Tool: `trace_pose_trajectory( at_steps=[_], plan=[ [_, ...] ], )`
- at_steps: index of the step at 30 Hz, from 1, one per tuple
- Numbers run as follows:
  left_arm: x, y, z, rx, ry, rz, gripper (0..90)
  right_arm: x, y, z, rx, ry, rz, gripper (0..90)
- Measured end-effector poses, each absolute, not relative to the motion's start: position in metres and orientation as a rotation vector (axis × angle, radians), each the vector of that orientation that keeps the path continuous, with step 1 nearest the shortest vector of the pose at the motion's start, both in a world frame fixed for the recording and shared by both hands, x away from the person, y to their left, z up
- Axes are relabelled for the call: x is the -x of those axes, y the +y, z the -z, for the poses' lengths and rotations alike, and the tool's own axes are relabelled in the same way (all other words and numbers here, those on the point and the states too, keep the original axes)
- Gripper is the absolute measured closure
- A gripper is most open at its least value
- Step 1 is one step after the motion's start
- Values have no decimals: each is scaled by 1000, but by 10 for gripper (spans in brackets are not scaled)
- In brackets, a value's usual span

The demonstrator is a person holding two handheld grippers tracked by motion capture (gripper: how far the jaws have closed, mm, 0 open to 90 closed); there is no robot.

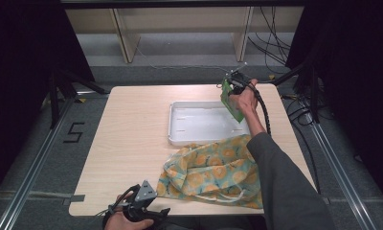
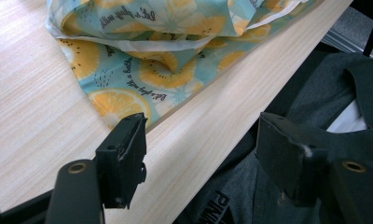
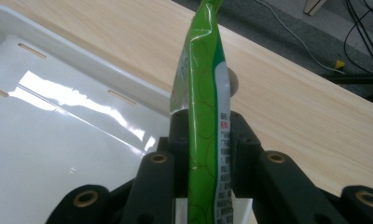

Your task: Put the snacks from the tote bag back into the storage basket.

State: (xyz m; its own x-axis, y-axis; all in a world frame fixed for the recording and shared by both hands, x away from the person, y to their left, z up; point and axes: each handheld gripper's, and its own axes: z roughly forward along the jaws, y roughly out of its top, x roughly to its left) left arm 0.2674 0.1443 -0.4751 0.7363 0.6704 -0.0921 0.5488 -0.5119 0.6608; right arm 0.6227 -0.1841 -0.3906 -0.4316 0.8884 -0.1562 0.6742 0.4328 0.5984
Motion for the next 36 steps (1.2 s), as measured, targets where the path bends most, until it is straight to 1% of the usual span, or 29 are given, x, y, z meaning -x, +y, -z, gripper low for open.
trace_pose_trajectory(
  at_steps=[22, 36],
  plan=[
    [-267, 145, 474, -2260, 898, -246, 331, -625, -170, 400, -1348, 2244, -624, 742],
    [-268, 145, 474, -2263, 891, -247, 331, -625, -172, 403, -1393, 2268, -662, 738]
  ],
)
